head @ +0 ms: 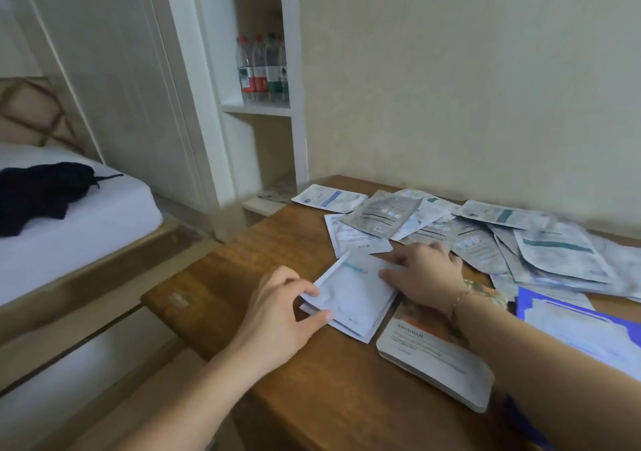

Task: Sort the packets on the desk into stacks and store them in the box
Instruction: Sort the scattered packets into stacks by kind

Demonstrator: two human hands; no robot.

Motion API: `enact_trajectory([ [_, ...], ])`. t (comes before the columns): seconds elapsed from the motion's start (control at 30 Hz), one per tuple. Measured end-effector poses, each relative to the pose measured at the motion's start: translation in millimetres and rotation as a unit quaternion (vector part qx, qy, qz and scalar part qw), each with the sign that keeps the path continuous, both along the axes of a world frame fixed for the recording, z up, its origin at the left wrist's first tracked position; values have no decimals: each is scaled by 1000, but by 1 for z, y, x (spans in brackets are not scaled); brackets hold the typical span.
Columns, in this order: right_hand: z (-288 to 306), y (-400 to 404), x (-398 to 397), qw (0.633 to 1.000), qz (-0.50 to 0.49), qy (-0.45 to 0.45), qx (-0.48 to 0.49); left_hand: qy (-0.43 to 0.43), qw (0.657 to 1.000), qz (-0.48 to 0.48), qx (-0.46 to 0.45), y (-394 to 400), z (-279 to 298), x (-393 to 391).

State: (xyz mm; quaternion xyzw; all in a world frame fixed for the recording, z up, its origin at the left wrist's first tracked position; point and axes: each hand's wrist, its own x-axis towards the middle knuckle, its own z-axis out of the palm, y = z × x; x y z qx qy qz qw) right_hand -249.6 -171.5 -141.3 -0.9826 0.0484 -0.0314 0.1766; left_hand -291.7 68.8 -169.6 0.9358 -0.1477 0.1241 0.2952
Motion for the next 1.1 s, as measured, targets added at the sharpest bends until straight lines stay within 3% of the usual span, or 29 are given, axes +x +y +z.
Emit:
enact_trajectory([
  [0.2, 5, 5, 0, 991, 70, 32, -110, 3, 999, -20, 29, -2, -1, -2],
  [0.5, 0, 1, -5, 986, 106, 39, -123, -94, 993, -38, 56, 3, -14, 5],
  [0.63, 2, -3, -6, 984, 135, 21, -117, -67, 996, -42, 40, 5, -13, 7],
  [0.77, 5, -29, 9, 989, 122, -25, -80, -20, 998, -34, -42, 3, 1, 23],
  [0.9, 10, -42, 24, 987, 115, 57, -97, 31, 998, -34, 53, -16, 21, 77],
  [1.1, 10, -35, 33, 982, 140, 86, -88, 136, 963, -131, 192, -39, 30, 149],
])
